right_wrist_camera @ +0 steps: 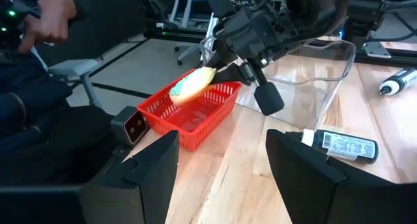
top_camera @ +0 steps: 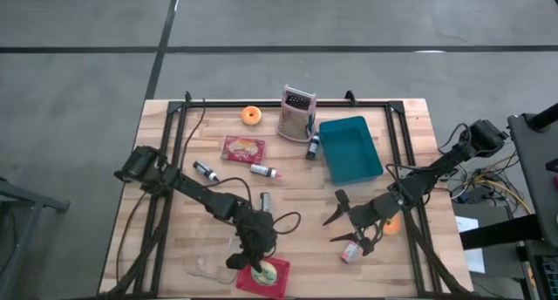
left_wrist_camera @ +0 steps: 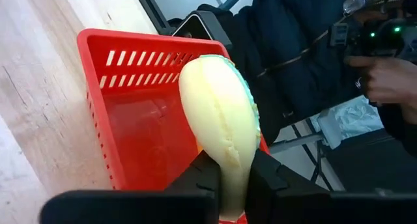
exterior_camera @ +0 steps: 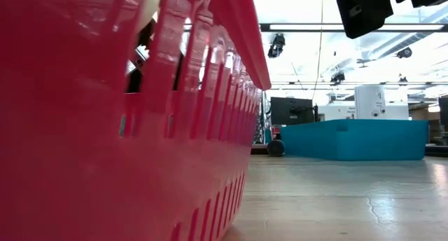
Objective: Pick & Place Food Item
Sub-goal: Put the green donut into the red bin
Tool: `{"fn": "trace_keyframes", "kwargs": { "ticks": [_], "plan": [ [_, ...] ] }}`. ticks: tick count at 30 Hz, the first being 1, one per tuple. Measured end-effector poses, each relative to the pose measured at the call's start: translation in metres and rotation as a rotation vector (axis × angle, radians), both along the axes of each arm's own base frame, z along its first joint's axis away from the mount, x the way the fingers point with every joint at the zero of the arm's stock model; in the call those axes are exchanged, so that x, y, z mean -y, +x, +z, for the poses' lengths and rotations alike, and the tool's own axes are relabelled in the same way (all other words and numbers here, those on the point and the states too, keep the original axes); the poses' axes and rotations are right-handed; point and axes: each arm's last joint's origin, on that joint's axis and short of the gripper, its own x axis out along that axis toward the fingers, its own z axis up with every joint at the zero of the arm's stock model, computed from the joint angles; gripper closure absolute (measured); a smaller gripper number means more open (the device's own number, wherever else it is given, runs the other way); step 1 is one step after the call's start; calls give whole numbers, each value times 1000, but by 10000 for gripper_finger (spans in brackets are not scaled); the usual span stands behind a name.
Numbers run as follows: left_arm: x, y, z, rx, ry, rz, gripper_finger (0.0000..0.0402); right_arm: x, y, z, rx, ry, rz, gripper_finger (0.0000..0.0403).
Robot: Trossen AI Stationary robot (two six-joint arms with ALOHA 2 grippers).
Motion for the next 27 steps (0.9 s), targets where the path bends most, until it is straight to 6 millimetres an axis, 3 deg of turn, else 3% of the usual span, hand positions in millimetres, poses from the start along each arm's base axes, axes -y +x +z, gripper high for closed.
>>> {"fn": "trace_keyframes", "kwargs": {
  "ticks": [14,27],
  "plan": [
    [0,-1,-2,44,62,-3,206,0,0,0,0,0,0,179],
    [0,-1,-2,69,72,-21,179,0,0,0,1,-2,0,179]
  ]
}}
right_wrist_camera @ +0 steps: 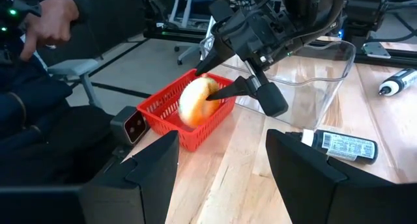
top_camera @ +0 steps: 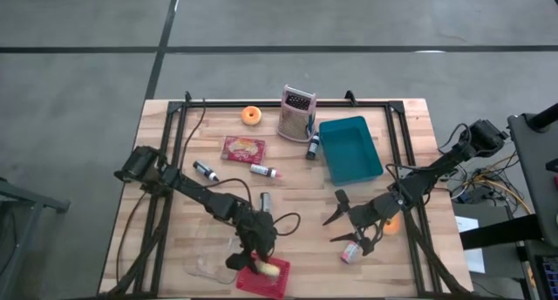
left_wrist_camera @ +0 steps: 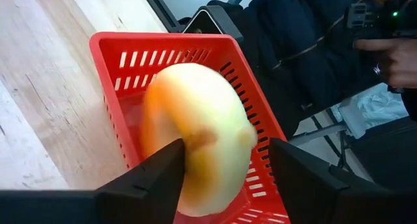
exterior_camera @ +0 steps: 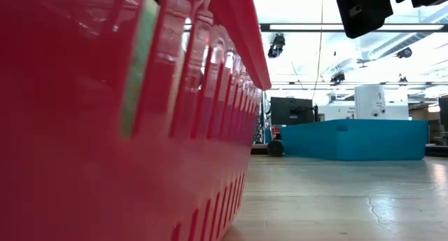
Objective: Pick & Place Food Item
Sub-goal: Put the green donut into the red bin, then put the bottom pink food coloring bottle into the blue bin
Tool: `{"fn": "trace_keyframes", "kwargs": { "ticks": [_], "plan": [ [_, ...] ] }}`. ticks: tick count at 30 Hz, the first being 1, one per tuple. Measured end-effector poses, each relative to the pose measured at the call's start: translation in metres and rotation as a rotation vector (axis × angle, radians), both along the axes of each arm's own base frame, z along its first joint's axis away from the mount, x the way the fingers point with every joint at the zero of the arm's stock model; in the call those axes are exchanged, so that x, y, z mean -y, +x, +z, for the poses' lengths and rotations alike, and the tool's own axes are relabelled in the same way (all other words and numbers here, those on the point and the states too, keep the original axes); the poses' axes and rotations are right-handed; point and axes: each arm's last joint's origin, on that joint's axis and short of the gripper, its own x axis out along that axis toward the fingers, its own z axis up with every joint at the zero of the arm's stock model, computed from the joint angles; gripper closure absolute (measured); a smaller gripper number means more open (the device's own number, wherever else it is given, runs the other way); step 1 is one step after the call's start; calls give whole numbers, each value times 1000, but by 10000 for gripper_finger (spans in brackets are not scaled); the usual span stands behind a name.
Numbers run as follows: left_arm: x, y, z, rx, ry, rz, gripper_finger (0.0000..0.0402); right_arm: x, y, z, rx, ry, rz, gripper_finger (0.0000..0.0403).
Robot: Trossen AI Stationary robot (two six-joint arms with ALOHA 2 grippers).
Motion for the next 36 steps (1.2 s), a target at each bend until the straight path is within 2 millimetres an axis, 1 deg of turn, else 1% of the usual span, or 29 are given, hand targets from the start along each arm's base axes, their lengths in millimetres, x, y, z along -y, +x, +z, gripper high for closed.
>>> {"fn": "trace_keyframes", "kwargs": {
  "ticks": [18,21,23,28,32,34,36],
  "plan": [
    [0,0,0,11,9,0,179,0,0,0,0,-1,0,179],
    [0,1,1,58,33,-6,179,0,0,0,0,-1,0,179],
    [-1,2,7,117,65,-2,179,0,0,0,0,-1,-1,179],
    [-5,3,42,329,193,104,179,1,0,0,7,-17,-36,179],
    [-7,-10,70,531,325,185,178,1,1,0,18,-24,-47,179],
    [-10,-18,80,620,378,248,178,1,1,1,30,-25,-49,179],
    [-14,-28,84,706,401,301,179,2,1,2,50,-31,-65,179]
  ]
}}
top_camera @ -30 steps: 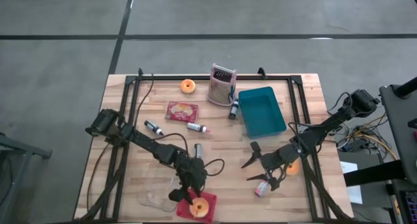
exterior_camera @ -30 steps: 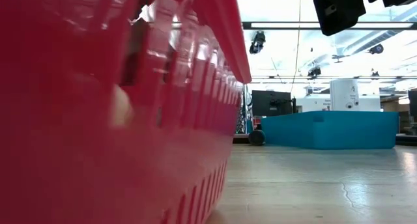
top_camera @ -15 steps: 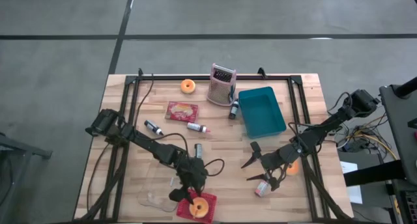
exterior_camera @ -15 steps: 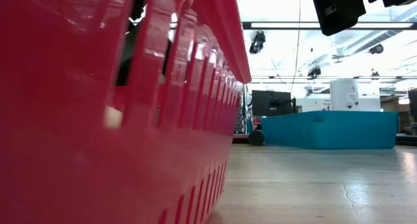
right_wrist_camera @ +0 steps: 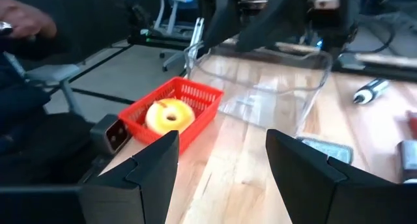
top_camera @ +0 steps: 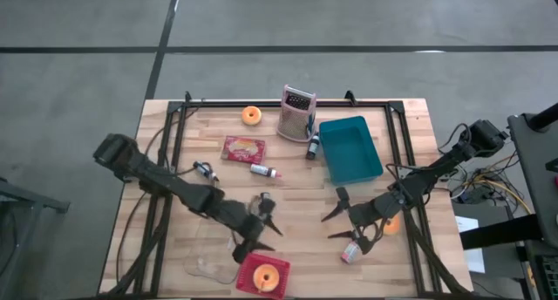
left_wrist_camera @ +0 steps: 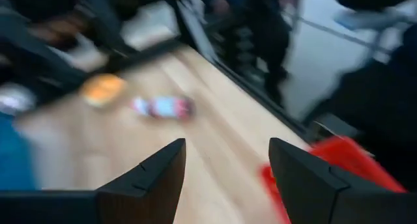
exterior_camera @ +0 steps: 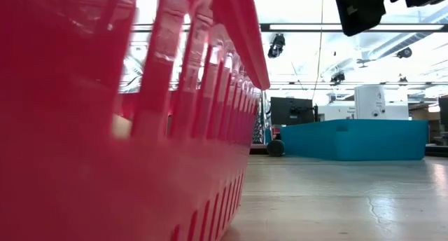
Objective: Pick & Place Food Item
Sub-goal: Put the bottom pink food coloring bottle into the blue bin
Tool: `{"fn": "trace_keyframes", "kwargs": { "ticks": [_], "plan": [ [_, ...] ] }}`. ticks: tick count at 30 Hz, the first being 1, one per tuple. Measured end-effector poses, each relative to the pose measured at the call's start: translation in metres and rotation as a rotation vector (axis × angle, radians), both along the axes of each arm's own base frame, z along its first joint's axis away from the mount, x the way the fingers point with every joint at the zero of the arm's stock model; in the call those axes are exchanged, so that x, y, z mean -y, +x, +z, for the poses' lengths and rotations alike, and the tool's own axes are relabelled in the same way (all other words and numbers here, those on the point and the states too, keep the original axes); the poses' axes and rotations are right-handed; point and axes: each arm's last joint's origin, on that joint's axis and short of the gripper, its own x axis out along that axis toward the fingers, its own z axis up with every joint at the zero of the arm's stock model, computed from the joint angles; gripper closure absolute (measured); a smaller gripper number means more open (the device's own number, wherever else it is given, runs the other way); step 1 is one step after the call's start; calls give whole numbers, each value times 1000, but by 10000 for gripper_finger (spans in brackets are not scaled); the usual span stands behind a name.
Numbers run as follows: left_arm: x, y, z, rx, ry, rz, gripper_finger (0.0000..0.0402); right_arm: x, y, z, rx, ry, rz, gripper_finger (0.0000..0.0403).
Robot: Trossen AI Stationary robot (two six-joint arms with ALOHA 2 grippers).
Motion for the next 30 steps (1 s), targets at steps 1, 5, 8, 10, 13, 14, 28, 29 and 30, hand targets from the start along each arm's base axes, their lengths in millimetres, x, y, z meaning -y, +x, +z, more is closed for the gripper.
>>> {"fn": "trace_keyframes", "kwargs": {
  "ticks": [1,5,8,10,13,14,28,29,30],
  "plan": [
    [-3,-5,2,59,-4,19,179,0,0,1,9,-2,-2,179],
    [-16,-29,-1,230,-55,50,179,1,1,3,51,-34,-54,179],
    [-28,-51,-13,276,-55,110,179,3,2,5,72,-54,-102,179],
    [-36,-65,-22,284,-53,154,179,4,2,5,79,-70,-134,179],
    [-46,-84,-31,307,-79,188,179,6,2,6,97,-83,-193,179],
    [-48,-88,-33,316,-89,193,179,6,2,6,103,-89,-215,179],
    [-63,-114,-43,348,-107,287,179,4,34,-40,91,-155,-390,179],
    [-63,-114,-44,345,-104,289,179,4,36,-44,87,-160,-393,179],
    [-63,-114,-44,338,-97,296,179,4,39,-47,81,-164,-394,179]
  ]
}}
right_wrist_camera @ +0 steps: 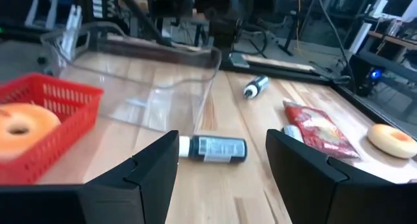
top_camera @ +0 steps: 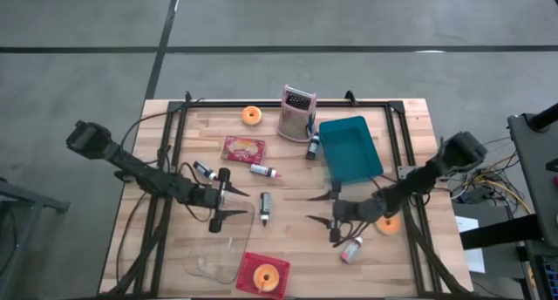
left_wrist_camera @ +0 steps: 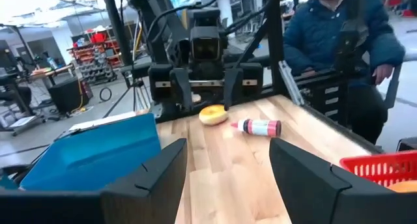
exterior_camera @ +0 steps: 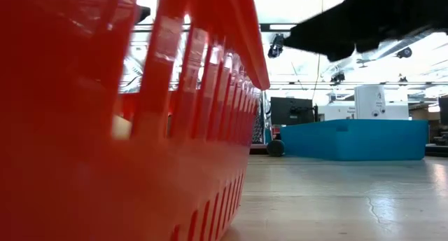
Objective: Pick & Place Food Item
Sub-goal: Put the bottom pink food coloring bottle into the blue bin
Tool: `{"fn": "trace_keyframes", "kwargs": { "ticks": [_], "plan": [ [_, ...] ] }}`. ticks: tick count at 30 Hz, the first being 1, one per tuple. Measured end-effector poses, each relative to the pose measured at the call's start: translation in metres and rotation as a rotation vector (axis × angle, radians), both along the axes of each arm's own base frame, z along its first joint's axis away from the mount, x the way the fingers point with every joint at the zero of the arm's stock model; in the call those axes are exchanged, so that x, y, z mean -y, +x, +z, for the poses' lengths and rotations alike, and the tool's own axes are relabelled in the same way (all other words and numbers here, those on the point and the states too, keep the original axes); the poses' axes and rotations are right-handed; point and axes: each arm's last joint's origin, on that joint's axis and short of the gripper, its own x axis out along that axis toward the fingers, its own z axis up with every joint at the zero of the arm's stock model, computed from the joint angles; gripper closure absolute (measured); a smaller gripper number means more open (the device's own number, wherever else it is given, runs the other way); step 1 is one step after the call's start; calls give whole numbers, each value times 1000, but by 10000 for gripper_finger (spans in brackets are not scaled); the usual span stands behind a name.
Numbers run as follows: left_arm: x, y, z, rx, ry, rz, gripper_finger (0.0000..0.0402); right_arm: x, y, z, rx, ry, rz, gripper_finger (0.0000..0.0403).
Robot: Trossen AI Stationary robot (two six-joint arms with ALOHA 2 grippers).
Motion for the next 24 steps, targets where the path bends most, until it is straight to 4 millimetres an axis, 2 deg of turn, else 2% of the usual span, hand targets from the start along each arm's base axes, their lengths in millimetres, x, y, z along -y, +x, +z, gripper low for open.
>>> {"fn": "trace_keyframes", "kwargs": {
  "ticks": [7,18,24],
  "plan": [
    [-1,0,-2,-15,0,13,179,-6,11,-11,-38,-26,9,179],
    [-1,0,-2,-24,-23,17,179,-8,12,-5,-86,-28,44,179],
    [-1,0,-2,-25,-23,16,179,-14,13,-5,-216,26,200,179]
  ]
}}
